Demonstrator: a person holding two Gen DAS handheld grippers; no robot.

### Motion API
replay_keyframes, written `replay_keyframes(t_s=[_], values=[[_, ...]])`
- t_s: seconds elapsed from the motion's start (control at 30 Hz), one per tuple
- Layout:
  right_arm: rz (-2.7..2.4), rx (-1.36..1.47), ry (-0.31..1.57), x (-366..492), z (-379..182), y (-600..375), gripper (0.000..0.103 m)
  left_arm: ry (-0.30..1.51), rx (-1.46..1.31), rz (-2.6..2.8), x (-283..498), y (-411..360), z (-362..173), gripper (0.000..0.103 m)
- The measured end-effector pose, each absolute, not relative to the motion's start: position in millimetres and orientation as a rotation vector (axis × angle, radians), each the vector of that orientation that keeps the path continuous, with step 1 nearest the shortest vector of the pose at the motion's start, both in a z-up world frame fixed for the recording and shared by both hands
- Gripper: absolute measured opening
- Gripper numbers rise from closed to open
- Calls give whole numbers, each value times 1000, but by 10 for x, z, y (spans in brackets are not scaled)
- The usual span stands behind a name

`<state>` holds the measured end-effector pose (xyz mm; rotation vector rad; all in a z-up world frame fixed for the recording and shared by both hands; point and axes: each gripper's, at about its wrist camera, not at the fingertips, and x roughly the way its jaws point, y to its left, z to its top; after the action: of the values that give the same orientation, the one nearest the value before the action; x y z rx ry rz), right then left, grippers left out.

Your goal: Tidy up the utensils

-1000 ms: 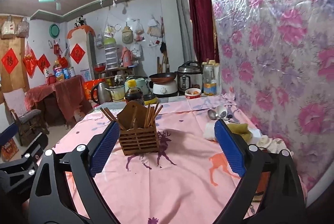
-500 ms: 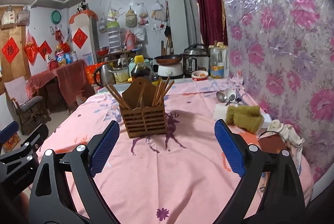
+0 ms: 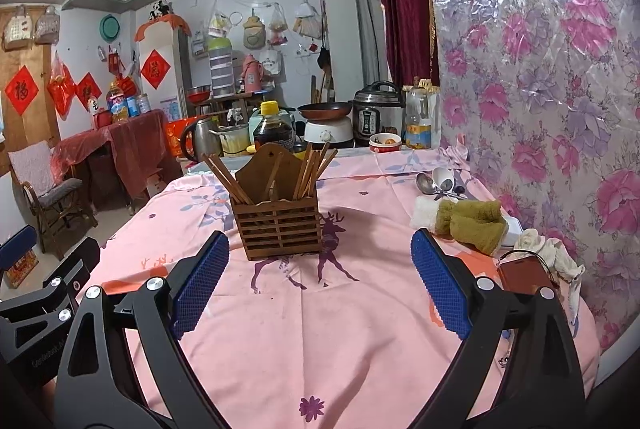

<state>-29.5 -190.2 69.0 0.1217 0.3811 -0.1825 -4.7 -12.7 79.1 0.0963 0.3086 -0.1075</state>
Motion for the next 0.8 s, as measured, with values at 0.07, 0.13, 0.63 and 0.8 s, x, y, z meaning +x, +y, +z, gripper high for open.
replay_keyframes(t_s=[0.07,0.13,0.63,0.8], values=[[-183,117,382,-298,690,-1902,89,309,94,-109,-47,-125,792,97],[-180,112,379,-306,682,-1904,89,312,89,-110,-40,-121,787,97],[-187,94,370,-330,640,-1871,89,322,98,-115,-39,-165,753,97],[-187,94,370,-329,643,-1871,89,332,91,-115,-23,-152,740,97]])
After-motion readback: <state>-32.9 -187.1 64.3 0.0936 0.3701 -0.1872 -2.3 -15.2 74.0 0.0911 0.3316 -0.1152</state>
